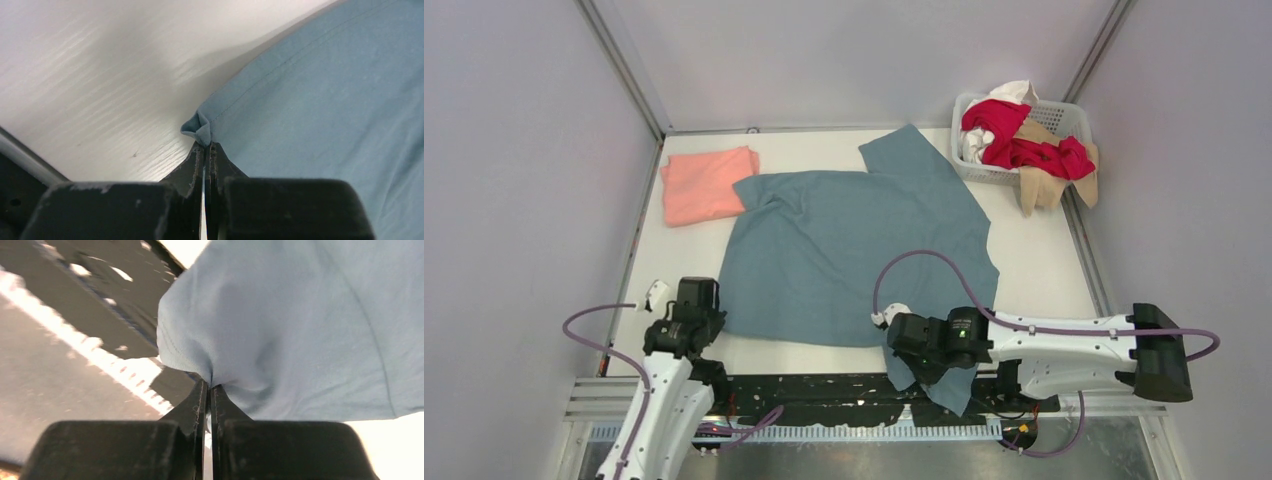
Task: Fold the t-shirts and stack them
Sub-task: Grab the side of the flattened tshirt closest away from the robot with both arms, then fold the flattened tshirt in 1/3 of the way
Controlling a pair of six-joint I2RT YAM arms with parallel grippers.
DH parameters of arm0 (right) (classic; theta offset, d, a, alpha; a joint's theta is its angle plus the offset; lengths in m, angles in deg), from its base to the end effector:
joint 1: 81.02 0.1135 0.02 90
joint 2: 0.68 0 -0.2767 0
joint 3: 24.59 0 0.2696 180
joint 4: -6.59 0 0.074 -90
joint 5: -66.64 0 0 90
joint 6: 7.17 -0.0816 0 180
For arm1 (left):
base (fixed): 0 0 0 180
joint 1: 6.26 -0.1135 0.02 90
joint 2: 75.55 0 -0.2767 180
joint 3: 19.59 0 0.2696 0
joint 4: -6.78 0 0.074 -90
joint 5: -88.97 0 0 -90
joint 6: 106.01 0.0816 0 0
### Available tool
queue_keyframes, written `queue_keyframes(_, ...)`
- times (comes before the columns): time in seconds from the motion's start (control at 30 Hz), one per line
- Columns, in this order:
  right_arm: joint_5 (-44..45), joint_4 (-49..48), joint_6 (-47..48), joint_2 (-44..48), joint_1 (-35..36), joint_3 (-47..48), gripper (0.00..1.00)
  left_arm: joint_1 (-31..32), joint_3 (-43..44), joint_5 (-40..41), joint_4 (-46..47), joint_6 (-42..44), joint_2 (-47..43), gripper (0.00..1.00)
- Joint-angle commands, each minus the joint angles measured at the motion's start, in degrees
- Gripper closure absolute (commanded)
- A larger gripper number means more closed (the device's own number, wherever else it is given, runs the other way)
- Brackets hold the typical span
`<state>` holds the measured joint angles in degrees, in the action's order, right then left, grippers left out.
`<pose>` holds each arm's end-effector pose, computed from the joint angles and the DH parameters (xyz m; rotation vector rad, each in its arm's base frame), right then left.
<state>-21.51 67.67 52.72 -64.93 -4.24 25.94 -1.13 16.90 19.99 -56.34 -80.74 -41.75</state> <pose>0.0489 0.1965 0.1487 -1.1604 2.7058 0.2872 0.1356 0.0172 0.1495 -1.3568 2.1214 0.0025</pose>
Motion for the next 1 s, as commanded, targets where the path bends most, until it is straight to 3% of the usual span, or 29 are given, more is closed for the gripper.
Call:
queue_keyframes(0.0, -2.82, 5.27, 4.98, 2.77, 0.21, 7.67, 0.94, -0.2, 1.38, 2.8, -11.95, -3.68, -7.8, 1.0)
queue_keyframes(0.17, -7.37, 10.17, 8.75, 2.96, 0.29, 10.37, 0.94, -0.2, 0.76, 3.63, -16.59, -5.75, -17.96, 1.0)
queue_keyframes(0.3, -15.58, 8.41, 10.55, 4.35, 0.65, 10.34, 0.94, -0.2, 0.57, 2.95, -16.98, -6.24, -20.44, 1.0)
queue_keyframes(0.5, -6.45, 10.02, 11.73, 3.95, -0.4, 12.47, 0.94, -0.18, 2.06, 2.26, -13.01, -4.2, -17.24, 1.0)
queue_keyframes(0.6, -3.82, 9.55, 13.27, 3.0, -6.71, 13.26, 0.94, -0.2, 2.5, 1.66, -7.78, -2.87, -13.27, 1.0)
queue_keyframes(0.73, -0.36, 5.79, 15.99, 1.77, -21.3, 14.27, 0.94, -0.2, 3.73, 0.93, -0.28, -1.51, -5.74, 1.0)
queue_keyframes(0.97, 4.44, 0.22, 17.39, -3.34, -30.01, 18.66, 0.94, -0.23, 9.55, 1.39, 8.22, -1.55, 9.42, 1.0)
